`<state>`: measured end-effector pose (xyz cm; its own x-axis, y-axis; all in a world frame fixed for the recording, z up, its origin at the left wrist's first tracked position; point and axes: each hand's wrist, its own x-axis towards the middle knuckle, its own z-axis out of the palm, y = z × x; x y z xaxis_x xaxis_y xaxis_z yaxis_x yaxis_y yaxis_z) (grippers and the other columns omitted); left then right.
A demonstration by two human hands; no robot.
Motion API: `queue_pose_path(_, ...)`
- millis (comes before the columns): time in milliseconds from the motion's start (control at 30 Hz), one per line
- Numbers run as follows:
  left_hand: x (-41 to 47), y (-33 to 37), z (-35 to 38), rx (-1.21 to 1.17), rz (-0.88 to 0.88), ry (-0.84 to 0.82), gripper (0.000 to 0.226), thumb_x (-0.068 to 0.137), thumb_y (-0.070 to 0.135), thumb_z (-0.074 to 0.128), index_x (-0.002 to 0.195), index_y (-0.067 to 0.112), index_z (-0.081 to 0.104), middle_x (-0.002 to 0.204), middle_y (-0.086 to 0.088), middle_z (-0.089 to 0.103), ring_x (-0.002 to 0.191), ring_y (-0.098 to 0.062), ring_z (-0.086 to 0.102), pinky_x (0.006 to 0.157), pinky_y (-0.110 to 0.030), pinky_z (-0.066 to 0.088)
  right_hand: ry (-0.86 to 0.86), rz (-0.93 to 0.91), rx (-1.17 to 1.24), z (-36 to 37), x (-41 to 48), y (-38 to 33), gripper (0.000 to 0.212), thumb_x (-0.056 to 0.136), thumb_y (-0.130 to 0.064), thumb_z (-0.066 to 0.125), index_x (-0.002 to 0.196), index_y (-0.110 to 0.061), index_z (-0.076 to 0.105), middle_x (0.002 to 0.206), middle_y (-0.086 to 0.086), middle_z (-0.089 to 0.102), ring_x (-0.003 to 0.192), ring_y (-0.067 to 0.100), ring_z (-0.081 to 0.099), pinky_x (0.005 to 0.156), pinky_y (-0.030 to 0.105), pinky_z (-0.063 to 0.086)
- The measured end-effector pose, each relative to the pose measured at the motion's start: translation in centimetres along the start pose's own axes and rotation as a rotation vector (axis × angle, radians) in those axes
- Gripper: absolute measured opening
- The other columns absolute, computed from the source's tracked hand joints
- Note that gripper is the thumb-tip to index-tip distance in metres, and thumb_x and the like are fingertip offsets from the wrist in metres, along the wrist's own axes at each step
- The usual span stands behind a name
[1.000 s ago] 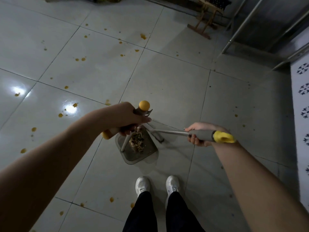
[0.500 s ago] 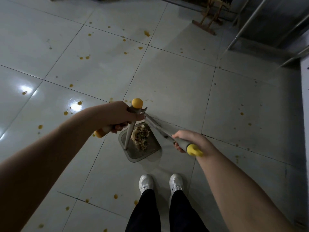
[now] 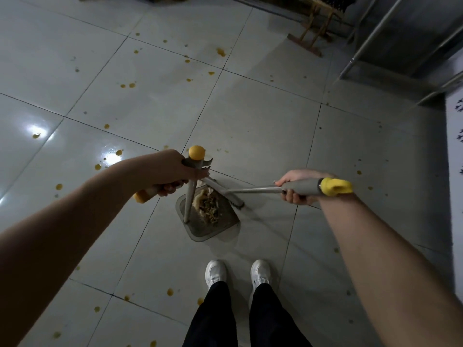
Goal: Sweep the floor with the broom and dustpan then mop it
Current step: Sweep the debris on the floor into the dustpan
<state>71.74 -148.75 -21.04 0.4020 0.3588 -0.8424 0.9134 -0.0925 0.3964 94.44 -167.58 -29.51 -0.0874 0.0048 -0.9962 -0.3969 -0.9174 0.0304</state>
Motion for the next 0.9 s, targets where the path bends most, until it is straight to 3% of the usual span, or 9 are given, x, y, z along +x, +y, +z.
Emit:
queue_pose_path(367, -2.9, -2.6, -1.2, -0.254, -0.099, 0.111, 0.04, 0.083, 0.042, 0.064, 0.068, 0.008, 0.049, 0.031, 0.004, 0.04, 0.025, -0.006, 0.034, 0.03, -0.012, 0.03, 0.159, -0.179, -0.11, 2.4, 1.7, -1.2, 0.04, 0.1, -0.028, 0.038, 0.066, -0.007, 0.042, 0.033, 0.002, 0.045, 0.022, 0.009, 0.042, 0.027, 0.01, 0.035)
queue_pose_path(600, -4.3, -4.4, -2.8, -0.323, -0.114, 0.19, 0.04, 0.084, 0.041, 0.063, 0.067, 0.007, 0.05, 0.032, 0.003, 0.041, 0.027, -0.006, 0.035, 0.031, -0.013, 0.033, 0.163, -0.244, -0.18, 3.3, 3.7, -3.2, 0.035, 0.101, -0.025, 0.039, 0.071, -0.007, 0.042, 0.033, 0.003, 0.047, 0.022, 0.01, 0.044, 0.029, 0.011, 0.037)
queue_pose_path(800, -3.5, -5.3, -3.5, -0.265, -0.123, 0.19, 0.04, 0.081, 0.044, 0.064, 0.067, 0.008, 0.052, 0.038, 0.002, 0.043, 0.03, -0.008, 0.037, 0.032, -0.014, 0.033, 0.217, -0.278, -0.245, 4.8, 7.2, -2.9, 0.026, 0.101, -0.025, 0.042, 0.08, -0.009, 0.044, 0.064, 0.006, 0.049, 0.024, 0.009, 0.048, 0.032, 0.012, 0.039)
queue_pose_path(900, -3.2, -5.7, -4.4, -0.212, -0.105, 0.19, 0.041, 0.08, 0.044, 0.064, 0.063, 0.009, 0.051, 0.032, 0.004, 0.042, 0.026, -0.006, 0.036, 0.03, -0.015, 0.032, 0.208, -0.262, -0.288, 6.0, 8.8, -2.2, 0.023, 0.101, -0.023, 0.042, 0.081, -0.01, 0.044, 0.065, 0.007, 0.048, 0.024, 0.009, 0.047, 0.031, 0.012, 0.039)
